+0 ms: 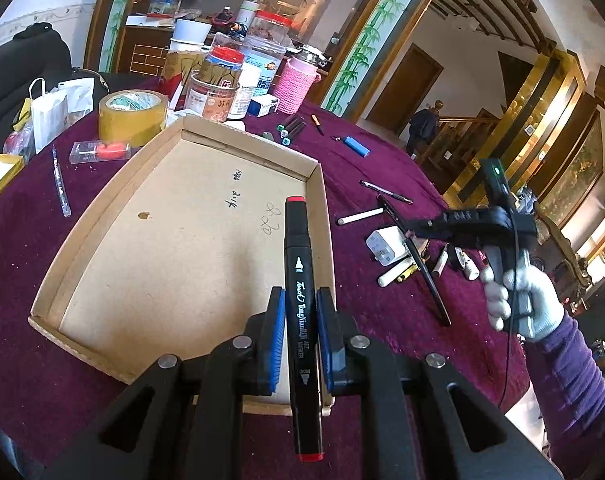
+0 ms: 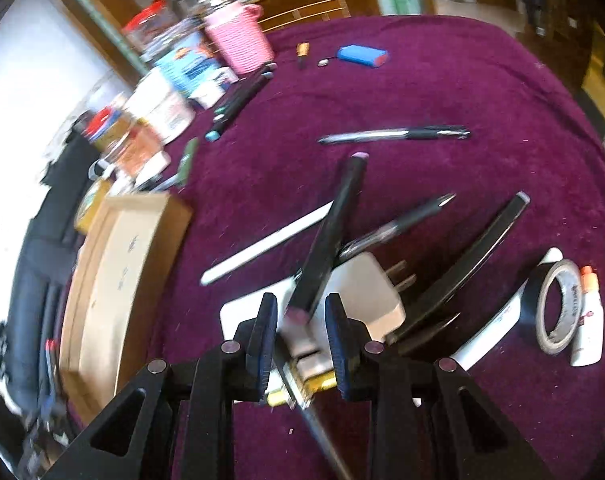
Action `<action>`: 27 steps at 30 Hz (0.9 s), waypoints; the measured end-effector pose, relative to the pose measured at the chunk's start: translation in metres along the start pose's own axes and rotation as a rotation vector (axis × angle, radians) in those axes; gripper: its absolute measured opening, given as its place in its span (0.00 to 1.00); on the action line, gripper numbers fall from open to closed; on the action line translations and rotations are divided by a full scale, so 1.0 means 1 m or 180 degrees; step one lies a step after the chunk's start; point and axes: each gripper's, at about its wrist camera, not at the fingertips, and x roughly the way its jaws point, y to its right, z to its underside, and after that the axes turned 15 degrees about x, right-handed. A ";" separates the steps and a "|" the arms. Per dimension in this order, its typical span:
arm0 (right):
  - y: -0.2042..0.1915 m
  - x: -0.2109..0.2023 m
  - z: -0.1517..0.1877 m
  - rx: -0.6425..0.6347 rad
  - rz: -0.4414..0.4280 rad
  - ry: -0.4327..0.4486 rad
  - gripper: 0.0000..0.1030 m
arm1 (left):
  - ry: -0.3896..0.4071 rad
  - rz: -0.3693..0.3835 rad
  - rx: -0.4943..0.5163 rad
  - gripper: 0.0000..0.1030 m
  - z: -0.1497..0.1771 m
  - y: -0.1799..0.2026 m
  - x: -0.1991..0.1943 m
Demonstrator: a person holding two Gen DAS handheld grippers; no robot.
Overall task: Organize rigid objects
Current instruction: 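Grasp the pink-capped black marker with the right tool while the left tool holds its marker, then lower both markers into the cardboard tray and open both tools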
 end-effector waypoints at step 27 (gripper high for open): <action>-0.074 0.011 0.011 0.0421 -0.1040 -0.0283 0.16 | -0.0555 -0.0238 0.0163 0.14 -0.072 -0.034 0.086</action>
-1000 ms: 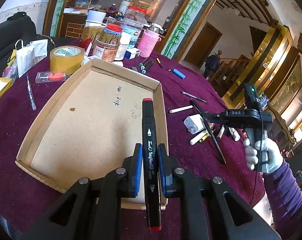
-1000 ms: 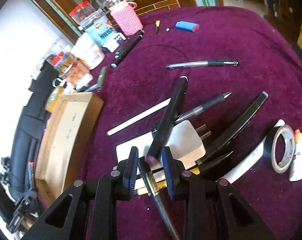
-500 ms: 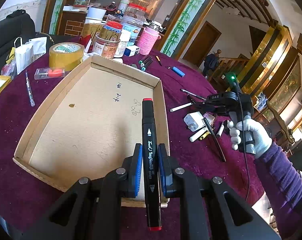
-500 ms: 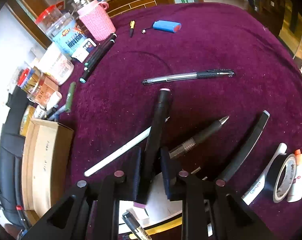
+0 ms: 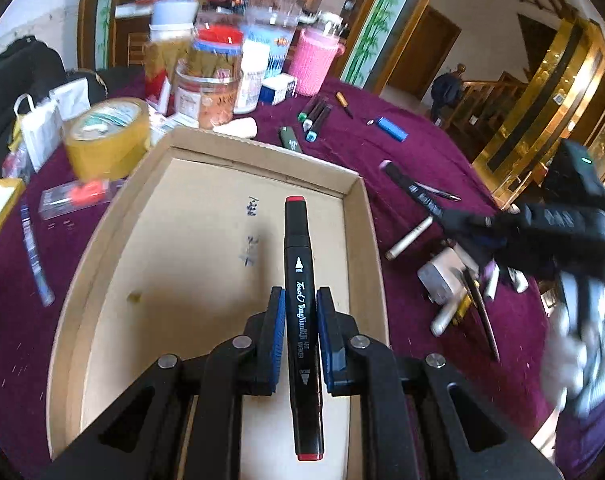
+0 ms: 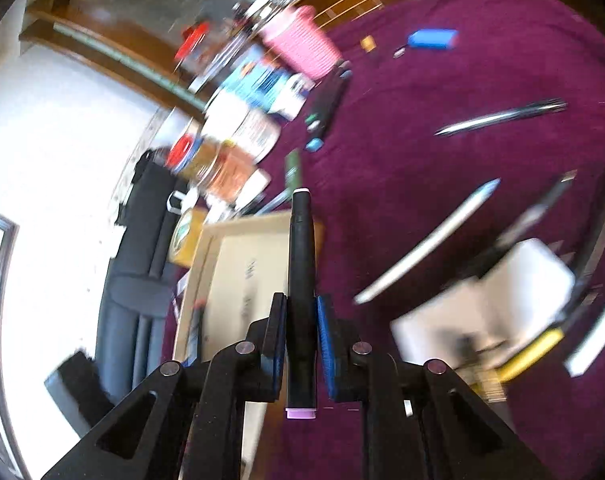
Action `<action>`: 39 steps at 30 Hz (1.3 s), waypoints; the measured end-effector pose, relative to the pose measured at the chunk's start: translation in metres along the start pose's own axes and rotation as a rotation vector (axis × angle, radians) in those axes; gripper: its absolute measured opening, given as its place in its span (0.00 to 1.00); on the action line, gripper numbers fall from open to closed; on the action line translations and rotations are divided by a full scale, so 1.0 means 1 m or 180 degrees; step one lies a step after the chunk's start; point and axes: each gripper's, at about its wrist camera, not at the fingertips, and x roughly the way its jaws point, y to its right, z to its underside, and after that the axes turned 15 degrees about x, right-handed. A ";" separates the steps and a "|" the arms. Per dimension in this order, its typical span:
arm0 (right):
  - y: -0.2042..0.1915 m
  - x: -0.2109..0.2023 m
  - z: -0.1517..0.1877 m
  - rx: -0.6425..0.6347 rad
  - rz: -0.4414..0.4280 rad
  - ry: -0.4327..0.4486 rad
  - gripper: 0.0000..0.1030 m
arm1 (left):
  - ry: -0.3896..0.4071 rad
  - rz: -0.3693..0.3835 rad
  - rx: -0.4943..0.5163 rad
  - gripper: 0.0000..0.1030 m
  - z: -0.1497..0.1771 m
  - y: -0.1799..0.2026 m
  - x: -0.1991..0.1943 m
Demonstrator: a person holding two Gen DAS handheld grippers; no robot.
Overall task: Organize rigid objects
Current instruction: 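Lower both markers into the cardboard tray and open both tools, then move the left tool back to the table and grasp the black pen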
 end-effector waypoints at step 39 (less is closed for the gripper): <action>0.000 -0.107 0.084 -0.1228 0.0996 0.1635 0.71 | 0.0455 0.0334 -0.0776 0.71 0.008 -0.011 0.007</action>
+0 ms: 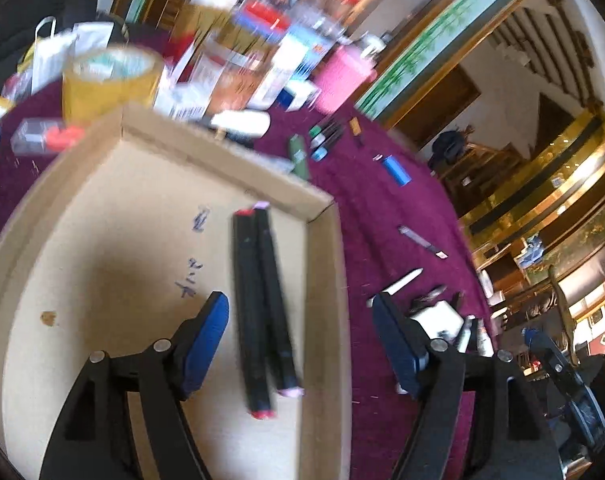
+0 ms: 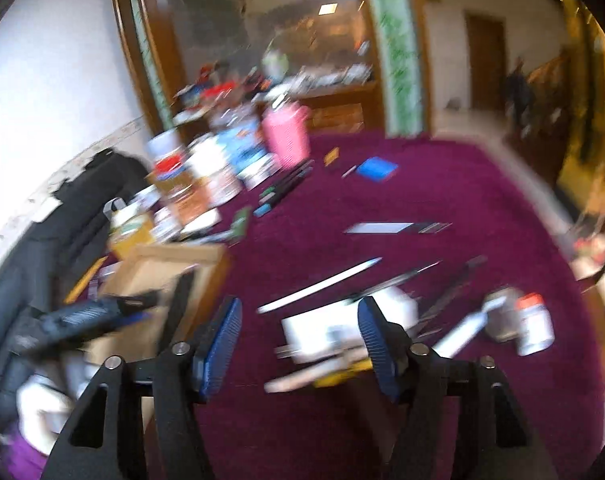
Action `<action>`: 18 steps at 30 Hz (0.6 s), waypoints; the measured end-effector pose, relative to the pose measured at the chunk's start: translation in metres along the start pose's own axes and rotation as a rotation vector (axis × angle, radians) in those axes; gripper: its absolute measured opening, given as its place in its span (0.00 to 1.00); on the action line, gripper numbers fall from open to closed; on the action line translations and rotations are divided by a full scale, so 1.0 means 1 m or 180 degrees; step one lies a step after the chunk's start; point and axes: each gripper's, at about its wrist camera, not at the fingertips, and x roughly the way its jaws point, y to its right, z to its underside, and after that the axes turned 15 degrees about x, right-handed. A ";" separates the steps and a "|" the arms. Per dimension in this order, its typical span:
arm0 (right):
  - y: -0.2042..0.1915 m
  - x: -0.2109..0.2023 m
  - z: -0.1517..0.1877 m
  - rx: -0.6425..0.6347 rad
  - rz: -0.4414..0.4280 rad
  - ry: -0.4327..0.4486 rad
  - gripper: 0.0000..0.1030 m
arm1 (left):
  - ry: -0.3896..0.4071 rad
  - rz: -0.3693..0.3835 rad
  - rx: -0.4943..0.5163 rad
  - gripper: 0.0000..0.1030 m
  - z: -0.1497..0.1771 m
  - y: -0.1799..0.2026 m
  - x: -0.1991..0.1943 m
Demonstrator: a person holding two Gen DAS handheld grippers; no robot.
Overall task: Organize rigid objects
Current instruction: 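Move the left tool back to the table and grasp the black pen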
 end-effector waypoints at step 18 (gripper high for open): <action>0.159 0.027 -0.024 0.0599 0.0859 0.0698 0.99 | -0.0687 0.0304 0.1123 0.90 0.052 0.172 0.037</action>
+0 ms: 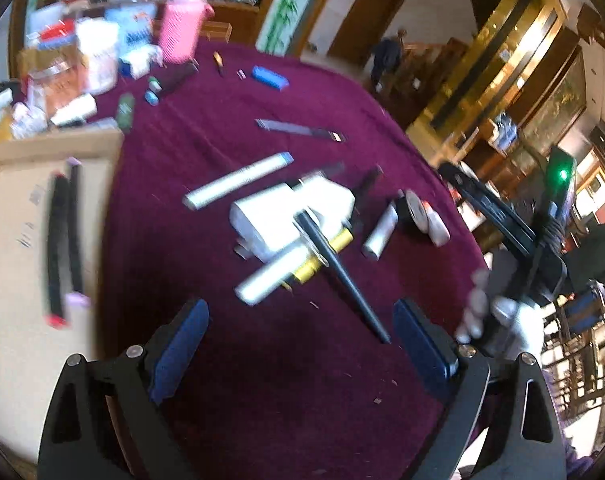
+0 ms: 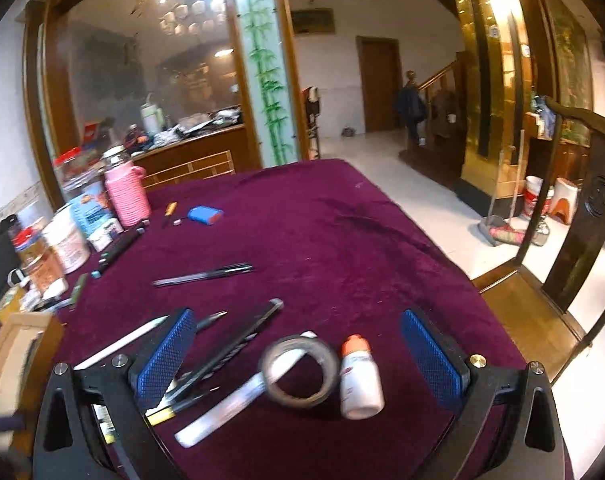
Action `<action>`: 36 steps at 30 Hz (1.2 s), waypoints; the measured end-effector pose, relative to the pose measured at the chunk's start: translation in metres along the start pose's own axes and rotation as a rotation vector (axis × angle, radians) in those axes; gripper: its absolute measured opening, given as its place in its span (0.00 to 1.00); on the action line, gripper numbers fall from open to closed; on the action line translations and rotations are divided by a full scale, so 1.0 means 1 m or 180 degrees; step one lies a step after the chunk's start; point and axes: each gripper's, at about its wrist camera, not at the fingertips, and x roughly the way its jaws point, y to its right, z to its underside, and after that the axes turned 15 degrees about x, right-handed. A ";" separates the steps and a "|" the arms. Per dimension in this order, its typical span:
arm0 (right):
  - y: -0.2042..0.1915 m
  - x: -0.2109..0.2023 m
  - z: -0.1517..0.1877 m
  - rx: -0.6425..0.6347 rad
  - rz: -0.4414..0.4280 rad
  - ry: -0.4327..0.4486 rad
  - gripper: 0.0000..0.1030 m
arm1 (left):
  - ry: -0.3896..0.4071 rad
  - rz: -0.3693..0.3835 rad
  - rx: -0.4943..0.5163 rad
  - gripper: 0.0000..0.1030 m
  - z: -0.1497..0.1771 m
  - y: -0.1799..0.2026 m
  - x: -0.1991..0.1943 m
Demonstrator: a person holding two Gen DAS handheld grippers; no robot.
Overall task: Organize rigid objects
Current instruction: 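Move the left tool back to the table and grasp the black pen, then grasp the black tape roll with the right tool while the left tool carries the pen to the tray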
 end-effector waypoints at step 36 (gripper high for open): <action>0.083 0.029 -0.009 0.1169 -0.0341 -0.0533 0.99 | 0.0277 -0.0025 -0.0031 0.09 -0.008 0.028 0.011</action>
